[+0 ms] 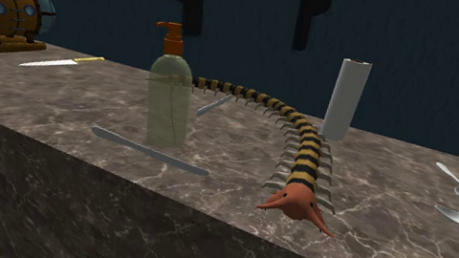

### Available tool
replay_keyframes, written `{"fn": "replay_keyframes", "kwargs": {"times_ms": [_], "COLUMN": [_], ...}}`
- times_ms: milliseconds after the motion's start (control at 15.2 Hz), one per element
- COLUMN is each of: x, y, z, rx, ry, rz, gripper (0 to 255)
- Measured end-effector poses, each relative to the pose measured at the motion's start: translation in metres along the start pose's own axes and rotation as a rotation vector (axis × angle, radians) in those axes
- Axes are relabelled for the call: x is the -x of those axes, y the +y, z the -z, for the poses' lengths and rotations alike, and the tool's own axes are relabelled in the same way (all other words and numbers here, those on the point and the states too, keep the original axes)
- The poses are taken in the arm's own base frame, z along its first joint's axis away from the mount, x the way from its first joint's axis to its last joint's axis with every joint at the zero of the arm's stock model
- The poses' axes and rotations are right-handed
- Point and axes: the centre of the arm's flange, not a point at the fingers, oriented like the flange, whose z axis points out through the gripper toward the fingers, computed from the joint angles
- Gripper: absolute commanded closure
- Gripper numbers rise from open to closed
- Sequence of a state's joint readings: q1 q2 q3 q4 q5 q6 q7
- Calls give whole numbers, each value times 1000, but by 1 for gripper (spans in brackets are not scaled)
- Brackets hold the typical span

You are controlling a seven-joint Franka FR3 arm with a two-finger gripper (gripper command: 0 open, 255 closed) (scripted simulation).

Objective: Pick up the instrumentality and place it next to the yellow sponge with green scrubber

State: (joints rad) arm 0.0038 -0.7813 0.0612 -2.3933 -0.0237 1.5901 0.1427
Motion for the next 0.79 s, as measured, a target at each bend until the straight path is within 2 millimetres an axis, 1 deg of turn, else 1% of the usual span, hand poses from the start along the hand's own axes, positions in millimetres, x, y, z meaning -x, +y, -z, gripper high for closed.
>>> {"fn": "replay_keyframes", "kwargs": {"times_ms": [66,132,264,396,462,594,792], "x": [0,2,7,11,10,8,1], "y": [0,-5,-21,-45,-57,-75,-112], "z": [0,-4,-14,-26,-30,-43,-63], "rx": [0,-1,-3,-5,-7,-11,-15], "ry": [0,0,1,3,3,4,5], "rz": [0,-22,-107,-210,-262,-371,-535], "gripper": [0,0,0,0,0,0,0]}}
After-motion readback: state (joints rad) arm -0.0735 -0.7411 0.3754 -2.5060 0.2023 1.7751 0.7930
